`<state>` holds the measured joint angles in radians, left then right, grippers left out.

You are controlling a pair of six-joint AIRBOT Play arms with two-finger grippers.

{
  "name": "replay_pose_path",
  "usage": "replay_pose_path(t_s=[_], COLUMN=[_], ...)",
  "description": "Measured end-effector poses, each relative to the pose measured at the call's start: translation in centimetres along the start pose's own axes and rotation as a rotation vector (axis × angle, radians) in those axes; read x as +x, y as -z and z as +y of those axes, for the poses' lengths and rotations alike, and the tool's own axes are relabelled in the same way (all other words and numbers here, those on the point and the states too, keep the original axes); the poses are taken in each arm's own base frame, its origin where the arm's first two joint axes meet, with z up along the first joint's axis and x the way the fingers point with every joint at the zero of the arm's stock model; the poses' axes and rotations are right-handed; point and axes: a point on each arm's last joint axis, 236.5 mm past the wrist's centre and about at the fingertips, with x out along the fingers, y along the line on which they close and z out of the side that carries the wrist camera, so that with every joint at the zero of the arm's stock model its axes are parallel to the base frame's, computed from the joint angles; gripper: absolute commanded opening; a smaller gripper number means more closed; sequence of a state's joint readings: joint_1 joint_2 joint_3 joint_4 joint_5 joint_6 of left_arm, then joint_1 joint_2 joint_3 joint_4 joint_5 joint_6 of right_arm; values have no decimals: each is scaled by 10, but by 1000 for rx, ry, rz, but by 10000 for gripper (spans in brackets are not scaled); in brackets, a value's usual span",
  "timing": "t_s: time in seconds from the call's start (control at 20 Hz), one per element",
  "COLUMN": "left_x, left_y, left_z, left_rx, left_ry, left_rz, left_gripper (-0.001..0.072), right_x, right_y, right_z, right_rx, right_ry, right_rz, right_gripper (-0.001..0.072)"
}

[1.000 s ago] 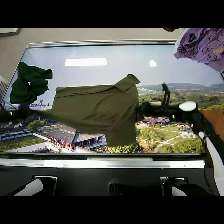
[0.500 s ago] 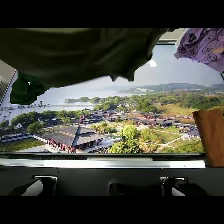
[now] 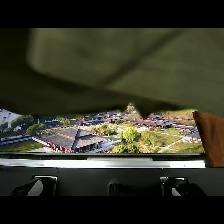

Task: Fold the clothes and pants, and hang the long-sleeved shirts on hangers.

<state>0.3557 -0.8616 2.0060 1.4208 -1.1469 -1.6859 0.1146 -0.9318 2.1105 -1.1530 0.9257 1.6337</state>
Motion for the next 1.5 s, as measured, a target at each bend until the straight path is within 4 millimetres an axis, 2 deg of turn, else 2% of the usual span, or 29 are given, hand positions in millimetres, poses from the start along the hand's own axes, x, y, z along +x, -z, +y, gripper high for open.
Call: replay_pose_path(t_s=[0.05, 0.15, 0.2, 0.35, 0.45, 0.5, 0.6, 0.7, 0.75, 0.9, 1.05, 1.2, 1.3, 1.5], left_x=[10, 45, 66, 128, 165, 181, 212, 241, 255, 288, 296, 280, 259, 220], left_y=[15, 64, 95, 212, 299, 335, 403, 458, 481, 529, 557, 576, 587, 593], left_z=[2, 7, 11, 27, 37, 40, 45, 46, 47, 48, 48, 46, 44, 42], left_rx=[-7, -21, -26, -39, -46, -50, -53, -54, -53, -47, -47, -54, -60, -79], left_ry=[-2, 11, 17, 23, 31, 32, 35, 36, 33, 31, 34, 41, 48, 38], left_rz=[49, 196, 283, 578, 758, 819, 910, 948, 956, 961, 1009, 1115, 1216, 1385], left_gripper=[15, 15, 15, 15, 15, 16, 16, 15, 15, 15, 15, 15, 15, 15], right_x=[10, 39, 55, 94, 111, 118, 129, 138, 142, 147, 142, 128, 110, 70], right_y=[19, 82, 122, 244, 323, 361, 424, 476, 496, 547, 576, 592, 602, 615], right_z=[-10, -39, -58, -115, -150, -167, -196, -222, -233, -258, -273, -284, -291, -299], right_rx=[20, 81, 122, 237, 306, 333, 371, 401, 408, 424, 415, 394, 382, 350], right_ry=[18, 65, 97, 196, 261, 291, 341, 388, 406, 451, 487, 539, 592, 692], right_rz=[57, 230, 328, 569, 694, 747, 814, 845, 849, 863, 891, 948, 1014, 1162], right_gripper=[27, 27, 27, 27, 27, 27, 27, 27, 27, 27, 27, 27, 27, 28])
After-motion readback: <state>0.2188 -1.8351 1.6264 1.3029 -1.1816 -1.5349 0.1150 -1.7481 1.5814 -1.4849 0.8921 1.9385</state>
